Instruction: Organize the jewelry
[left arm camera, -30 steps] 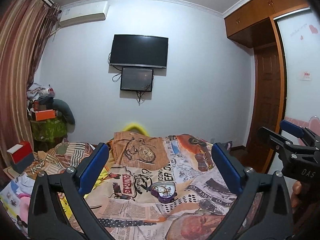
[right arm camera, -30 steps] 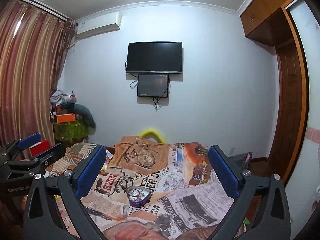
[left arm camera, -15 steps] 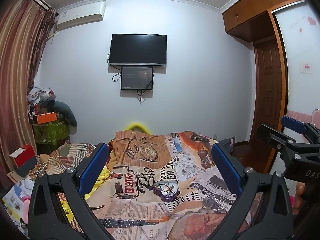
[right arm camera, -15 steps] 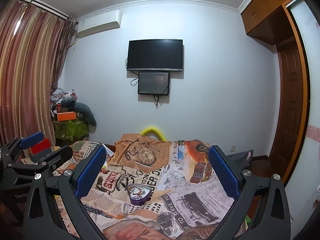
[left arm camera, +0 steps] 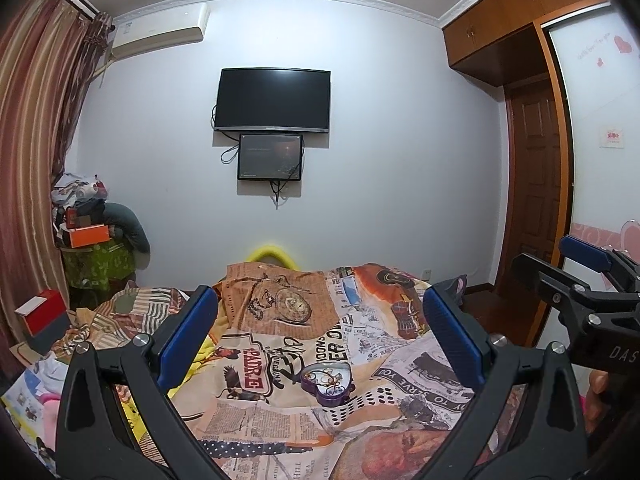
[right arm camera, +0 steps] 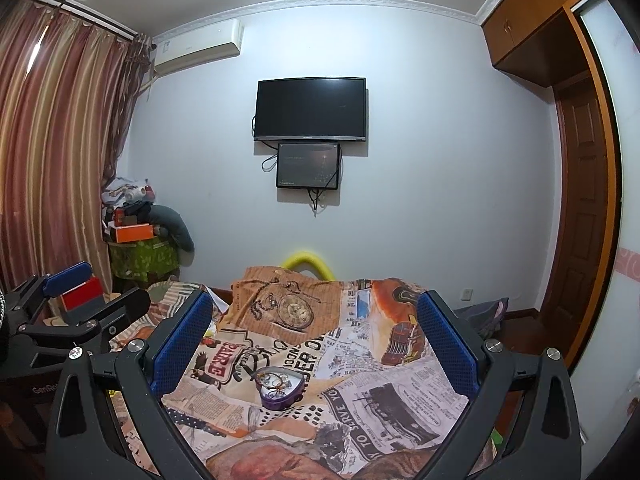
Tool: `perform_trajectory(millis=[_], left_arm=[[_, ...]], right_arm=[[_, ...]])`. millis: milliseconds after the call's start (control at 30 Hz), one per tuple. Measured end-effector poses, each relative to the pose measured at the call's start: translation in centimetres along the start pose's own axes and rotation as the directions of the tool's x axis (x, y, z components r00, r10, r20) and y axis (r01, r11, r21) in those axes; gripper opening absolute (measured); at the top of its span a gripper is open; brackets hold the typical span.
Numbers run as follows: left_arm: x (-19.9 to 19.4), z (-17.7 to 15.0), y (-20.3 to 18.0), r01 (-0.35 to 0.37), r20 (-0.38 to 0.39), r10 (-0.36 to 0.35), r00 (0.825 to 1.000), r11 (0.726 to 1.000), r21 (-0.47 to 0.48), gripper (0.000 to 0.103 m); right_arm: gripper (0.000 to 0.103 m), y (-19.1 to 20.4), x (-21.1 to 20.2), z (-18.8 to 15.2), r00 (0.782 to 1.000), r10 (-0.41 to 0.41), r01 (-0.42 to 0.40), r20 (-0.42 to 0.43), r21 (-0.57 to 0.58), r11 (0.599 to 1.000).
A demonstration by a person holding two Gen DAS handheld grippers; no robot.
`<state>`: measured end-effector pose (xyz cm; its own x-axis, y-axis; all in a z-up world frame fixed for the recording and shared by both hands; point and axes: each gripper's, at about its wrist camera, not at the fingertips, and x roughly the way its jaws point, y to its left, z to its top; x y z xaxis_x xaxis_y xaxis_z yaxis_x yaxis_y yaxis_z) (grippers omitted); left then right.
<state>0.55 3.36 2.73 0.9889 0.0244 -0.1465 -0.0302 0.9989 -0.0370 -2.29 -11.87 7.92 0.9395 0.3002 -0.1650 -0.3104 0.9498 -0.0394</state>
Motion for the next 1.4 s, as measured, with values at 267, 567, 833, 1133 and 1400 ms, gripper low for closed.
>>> perform_trajectory(millis=[267,567,833,1133,1400], left_arm=[[-0.1,0.14,0.3,0.019,0.009,-0.018,1.0,1.0,-0.014,0.103],[0.15,0.07,0.37,0.025,0.009,-0.025,1.0,0.999,-0.027,0.103],[0.43,-0.1,0.55,0.049,-0.01,-0.05,0.999,0.998,-0.041,0.103],[0.24,-0.15,0.27,0.076,-0.008,-0.076,0.997,0.997,-0.031,0.103],[0.22,-0.35,0.14,0.061,0.001,-0.061,0.998,0.998,-0.03,0.103]], right_arm=[[0.101,-0.14,-0.15,0.08,1.0,-0.002,0.002,-0.001,0.006,1.0],[0.101,-0.17,-0.31,0.12,1.0,-0.002,0.002,-0.006,0.012,1.0],[0.101,-0.13,-0.41,0.24,1.0,0.002,-0.002,0.001,0.012,1.0],[0.101,-0.13,-0.55,0.23,1.0,0.004,-0.004,0.009,0.013,1.0],[0.101,-0.23,-0.42,0.0,1.0,0.0,0.0,0.0,0.012,1.0]])
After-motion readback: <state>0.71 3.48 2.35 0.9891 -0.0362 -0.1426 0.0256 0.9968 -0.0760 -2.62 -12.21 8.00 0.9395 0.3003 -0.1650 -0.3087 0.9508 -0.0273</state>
